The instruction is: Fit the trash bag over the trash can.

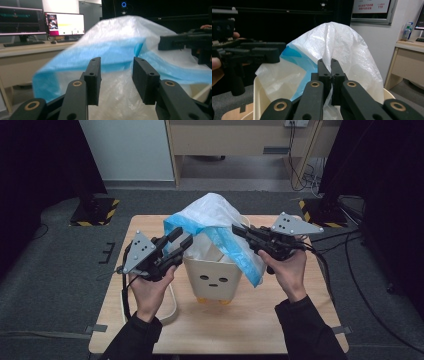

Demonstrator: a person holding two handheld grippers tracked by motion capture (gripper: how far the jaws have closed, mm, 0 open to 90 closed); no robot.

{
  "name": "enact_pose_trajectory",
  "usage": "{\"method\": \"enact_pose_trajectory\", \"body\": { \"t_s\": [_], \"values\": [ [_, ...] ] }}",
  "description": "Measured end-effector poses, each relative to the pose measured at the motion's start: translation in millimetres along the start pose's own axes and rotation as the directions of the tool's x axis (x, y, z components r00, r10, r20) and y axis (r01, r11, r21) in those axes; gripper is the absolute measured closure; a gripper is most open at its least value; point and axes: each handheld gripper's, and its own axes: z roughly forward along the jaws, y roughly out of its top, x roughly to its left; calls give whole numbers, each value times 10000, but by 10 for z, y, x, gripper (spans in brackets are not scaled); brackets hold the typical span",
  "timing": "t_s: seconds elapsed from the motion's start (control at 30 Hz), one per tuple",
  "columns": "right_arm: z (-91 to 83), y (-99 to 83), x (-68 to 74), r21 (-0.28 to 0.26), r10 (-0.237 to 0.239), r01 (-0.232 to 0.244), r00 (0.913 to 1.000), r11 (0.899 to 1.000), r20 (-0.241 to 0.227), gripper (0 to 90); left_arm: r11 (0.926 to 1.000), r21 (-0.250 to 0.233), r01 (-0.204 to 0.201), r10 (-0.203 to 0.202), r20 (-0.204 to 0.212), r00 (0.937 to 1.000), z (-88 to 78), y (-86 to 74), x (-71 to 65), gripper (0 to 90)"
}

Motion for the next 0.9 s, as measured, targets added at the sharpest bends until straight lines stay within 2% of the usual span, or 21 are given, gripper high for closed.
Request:
{"method": "enact_pose_trajectory", "body": {
  "t_s": [0.17, 0.27, 0.4, 0.5, 0.6, 0.67, 0.73, 0.9],
  "values": [
    [-7, 9, 33, -418, 103, -108, 9999, 9991, -113, 900, 9997, 99, 211, -213, 139, 9997, -41, -73, -58, 590],
    [-8, 10, 47, -492, 86, -98, 9997, 9987, -250, 899, 9996, -48, 289, -288, 225, 9993, -25, -68, -89, 545],
    [-21, 5, 71, -572, 74, -101, 9989, 9983, -466, 897, 9998, -149, 116, -115, 126, 9999, 17, -41, -132, 443],
    [-35, 6, 81, -593, 59, -92, 9984, 9982, -560, 898, 9999, -148, -46, 47, 34, 10000, 64, -20, -156, 432],
    [-39, 3, 90, -582, 63, -103, 9976, 9982, -683, 898, 9999, -147, 0, 1, 87, 10000, 126, 8, -162, 438],
    [-36, -3, 98, -563, 58, -102, 9970, 9984, -772, 898, 10000, -28, 17, -17, -14, 10000, 159, 27, -163, 494],
    [-31, -10, 106, -503, 68, -112, 9963, 9987, -862, 898, 10000, -16, 84, -84, 16, 10000, 185, 37, -152, 595],
    [-35, -11, 103, -356, 116, -146, 9966, 9993, -814, 893, 9996, 67, 276, -277, 262, 9993, 155, 45, -106, 797]
  ]
}}
